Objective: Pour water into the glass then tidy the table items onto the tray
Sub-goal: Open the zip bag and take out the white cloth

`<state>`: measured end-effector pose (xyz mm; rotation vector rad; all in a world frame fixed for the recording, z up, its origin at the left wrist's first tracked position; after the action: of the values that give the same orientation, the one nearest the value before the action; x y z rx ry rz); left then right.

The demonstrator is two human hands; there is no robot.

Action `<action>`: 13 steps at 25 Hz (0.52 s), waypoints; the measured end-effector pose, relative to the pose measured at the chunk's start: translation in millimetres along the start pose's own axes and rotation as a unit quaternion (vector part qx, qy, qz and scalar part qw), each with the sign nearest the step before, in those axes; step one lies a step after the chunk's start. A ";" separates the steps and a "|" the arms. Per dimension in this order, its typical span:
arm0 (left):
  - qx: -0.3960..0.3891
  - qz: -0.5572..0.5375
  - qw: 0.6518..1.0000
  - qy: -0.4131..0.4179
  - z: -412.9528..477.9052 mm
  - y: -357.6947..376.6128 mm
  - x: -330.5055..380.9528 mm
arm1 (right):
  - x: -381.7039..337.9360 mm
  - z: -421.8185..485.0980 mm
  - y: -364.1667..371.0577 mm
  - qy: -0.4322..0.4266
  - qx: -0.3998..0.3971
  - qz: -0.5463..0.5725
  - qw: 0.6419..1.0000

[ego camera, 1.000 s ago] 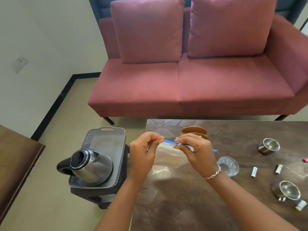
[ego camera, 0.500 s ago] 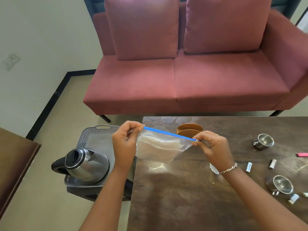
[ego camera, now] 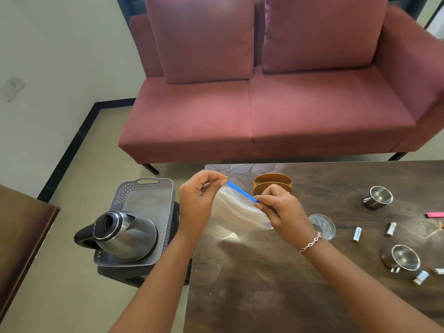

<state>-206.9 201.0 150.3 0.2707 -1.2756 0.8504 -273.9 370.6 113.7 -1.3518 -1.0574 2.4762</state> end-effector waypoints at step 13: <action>0.089 -0.207 0.901 -0.371 -57.0 53.4 15.2 | -19.3 -8.7 11.8 0.109 0.077 0.109 0.985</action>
<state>-201.6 278.3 132.3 1.0523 -1.7506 0.4929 -253.3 358.2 116.5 -1.7201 -0.6904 2.4190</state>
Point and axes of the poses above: each hand's wrist, its own z-axis towards the middle knuckle, its own y-axis out of the palm, x = y × z, the point moved 1 cm from there along z, towards the middle knuckle, and after that the axes turned 7 degrees about x, right-handed, at the moved point
